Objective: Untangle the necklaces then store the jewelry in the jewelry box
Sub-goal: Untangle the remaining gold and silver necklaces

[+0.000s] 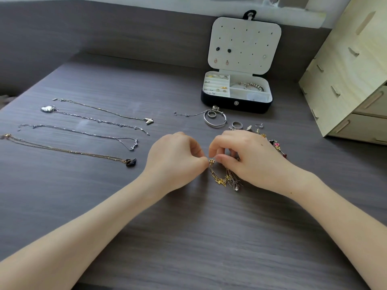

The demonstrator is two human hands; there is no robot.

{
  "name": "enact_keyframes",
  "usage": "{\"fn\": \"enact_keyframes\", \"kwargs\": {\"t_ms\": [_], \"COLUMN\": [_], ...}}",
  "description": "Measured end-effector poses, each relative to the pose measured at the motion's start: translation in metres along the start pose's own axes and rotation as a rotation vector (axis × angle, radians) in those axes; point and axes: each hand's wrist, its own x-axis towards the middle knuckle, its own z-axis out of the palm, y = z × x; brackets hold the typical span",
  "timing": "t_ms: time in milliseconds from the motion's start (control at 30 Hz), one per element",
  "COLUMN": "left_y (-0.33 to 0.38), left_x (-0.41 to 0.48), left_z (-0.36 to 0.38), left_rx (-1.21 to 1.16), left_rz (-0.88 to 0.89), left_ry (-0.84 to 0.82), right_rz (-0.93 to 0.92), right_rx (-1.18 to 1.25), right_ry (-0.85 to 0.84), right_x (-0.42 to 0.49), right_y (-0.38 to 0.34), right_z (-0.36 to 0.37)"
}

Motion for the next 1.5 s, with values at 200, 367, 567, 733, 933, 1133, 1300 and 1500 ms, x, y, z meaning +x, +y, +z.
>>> {"fn": "enact_keyframes", "kwargs": {"t_ms": [200,367,567,733,933,1133,1300,1500], "left_y": [-0.001,-0.001,-0.003,-0.002,-0.003,-0.004,-0.005,-0.005], "left_x": [0.000,0.000,0.001,0.001,0.001,0.000,-0.001,-0.001], "left_z": [0.001,0.000,0.001,0.001,0.001,0.000,-0.001,-0.001], "left_rx": [0.009,0.015,0.031,0.028,0.011,0.032,0.028,0.029], "left_rz": [0.025,0.035,0.044,0.044,0.047,0.068,0.074,0.080], "left_ry": [0.018,0.020,0.024,0.030,0.047,0.042,0.037,0.034], "right_rz": [-0.033,-0.069,-0.036,-0.040,-0.091,-0.113,-0.112,-0.029], "right_rx": [-0.053,-0.139,-0.040,-0.024,-0.079,-0.117,-0.117,0.142], "right_ry": [0.016,-0.021,0.021,0.083,0.033,-0.025,-0.078,-0.042], "right_x": [0.001,0.004,-0.002,-0.003,-0.001,-0.002,-0.003,-0.006], "right_y": [0.001,0.000,0.003,0.005,0.003,0.004,0.005,0.005], "right_z": [0.004,0.004,-0.007,-0.009,0.001,0.003,0.006,-0.006]}}
